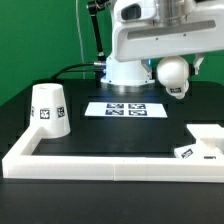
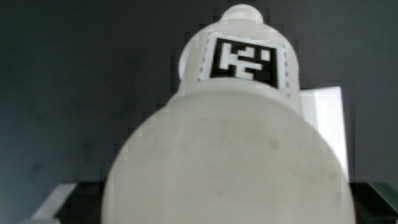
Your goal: Assemble lamp
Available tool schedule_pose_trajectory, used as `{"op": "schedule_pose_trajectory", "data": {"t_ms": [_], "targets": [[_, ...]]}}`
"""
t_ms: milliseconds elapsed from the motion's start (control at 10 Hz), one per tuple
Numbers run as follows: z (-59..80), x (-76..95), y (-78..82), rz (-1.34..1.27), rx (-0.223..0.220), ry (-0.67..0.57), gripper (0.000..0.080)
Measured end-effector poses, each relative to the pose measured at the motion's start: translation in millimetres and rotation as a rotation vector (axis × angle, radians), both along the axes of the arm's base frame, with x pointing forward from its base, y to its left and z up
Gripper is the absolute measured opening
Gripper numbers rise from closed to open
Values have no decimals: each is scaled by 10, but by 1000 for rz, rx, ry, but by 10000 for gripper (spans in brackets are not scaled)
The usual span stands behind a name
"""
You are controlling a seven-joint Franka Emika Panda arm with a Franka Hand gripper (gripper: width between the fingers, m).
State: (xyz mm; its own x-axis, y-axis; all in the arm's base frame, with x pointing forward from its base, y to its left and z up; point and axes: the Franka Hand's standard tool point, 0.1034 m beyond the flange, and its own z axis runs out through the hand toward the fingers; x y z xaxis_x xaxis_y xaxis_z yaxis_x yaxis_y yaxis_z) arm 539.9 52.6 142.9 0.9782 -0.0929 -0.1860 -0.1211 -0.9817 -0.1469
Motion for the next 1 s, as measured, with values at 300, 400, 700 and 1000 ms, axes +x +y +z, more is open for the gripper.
{"op": "schedule_pose_trajectory", "data": {"t_ms": [300,400,700,1000], "targets": [[-58,29,-39,9,-51,-233,580],[-150,-9,-62,140,-97,-275,580],[-21,184,-66,305,-120,-320,580],[7,249,-63,323,-123,-331,580]]}}
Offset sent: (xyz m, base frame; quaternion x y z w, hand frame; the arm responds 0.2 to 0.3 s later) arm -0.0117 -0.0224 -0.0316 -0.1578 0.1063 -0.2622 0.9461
